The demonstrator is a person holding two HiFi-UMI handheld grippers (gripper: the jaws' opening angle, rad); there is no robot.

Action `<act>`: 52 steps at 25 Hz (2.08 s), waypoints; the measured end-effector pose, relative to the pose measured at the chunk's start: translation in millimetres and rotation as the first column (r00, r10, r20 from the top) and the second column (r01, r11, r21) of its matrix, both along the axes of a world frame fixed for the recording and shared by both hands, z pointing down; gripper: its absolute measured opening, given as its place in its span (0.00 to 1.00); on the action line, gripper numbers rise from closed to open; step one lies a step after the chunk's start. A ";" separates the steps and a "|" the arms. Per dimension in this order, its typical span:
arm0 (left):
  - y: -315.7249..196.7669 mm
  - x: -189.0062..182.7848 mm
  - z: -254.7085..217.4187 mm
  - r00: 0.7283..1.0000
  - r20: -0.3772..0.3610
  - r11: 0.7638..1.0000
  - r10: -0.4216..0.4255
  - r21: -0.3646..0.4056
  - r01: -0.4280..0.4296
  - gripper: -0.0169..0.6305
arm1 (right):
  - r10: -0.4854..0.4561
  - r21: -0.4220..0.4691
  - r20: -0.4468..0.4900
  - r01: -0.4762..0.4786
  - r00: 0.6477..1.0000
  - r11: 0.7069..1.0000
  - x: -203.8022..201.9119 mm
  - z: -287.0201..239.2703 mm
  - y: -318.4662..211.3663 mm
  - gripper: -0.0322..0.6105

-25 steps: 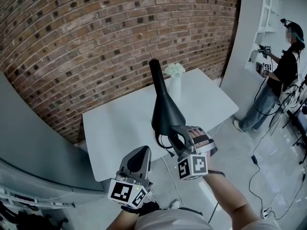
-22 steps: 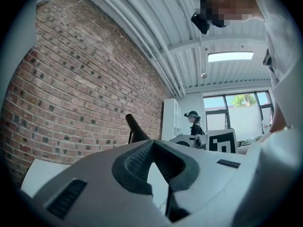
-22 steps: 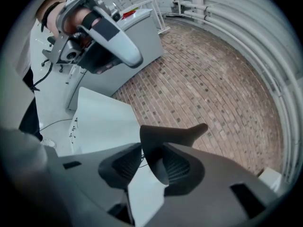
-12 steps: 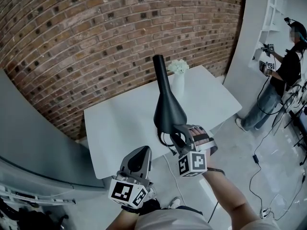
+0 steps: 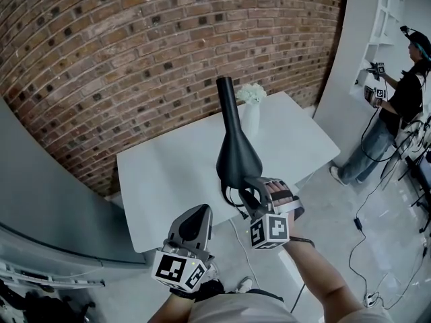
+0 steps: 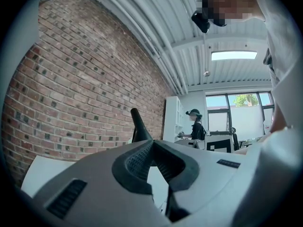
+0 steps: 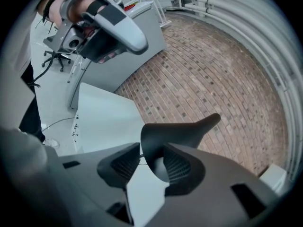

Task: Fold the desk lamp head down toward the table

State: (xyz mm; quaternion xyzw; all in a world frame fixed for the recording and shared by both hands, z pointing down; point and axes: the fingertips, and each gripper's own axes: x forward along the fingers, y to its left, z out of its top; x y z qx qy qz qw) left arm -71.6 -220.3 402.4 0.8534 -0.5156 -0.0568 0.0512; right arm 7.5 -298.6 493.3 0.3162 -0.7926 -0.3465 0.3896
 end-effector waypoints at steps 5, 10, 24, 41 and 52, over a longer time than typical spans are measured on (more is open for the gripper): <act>-5.4 4.2 0.7 1.000 -0.003 1.000 0.013 0.000 -0.013 0.04 | 0.007 -0.012 0.002 -0.007 1.000 1.000 0.1 6.6 -4.7 0.29; -10.8 5.5 2.5 1.000 -0.005 1.000 0.022 -0.005 -0.022 0.04 | 0.011 -0.031 0.005 -0.011 1.000 0.999 -0.7 12.7 -9.0 0.29; -21.8 8.6 10.5 1.000 -0.005 0.999 0.029 -0.024 -0.029 0.04 | 0.070 -0.059 0.046 -0.068 0.996 0.996 7.2 18.8 -10.9 0.29; -25.8 14.9 15.1 0.999 0.035 0.999 0.031 -0.013 -0.031 0.04 | 0.096 -0.073 0.245 -0.080 0.965 0.994 7.9 -25.7 14.9 0.23; -6.2 13.5 20.1 0.999 0.047 1.000 -0.004 0.014 0.004 0.04 | 0.153 -0.187 0.398 -0.083 0.905 0.979 15.4 -21.0 44.2 0.19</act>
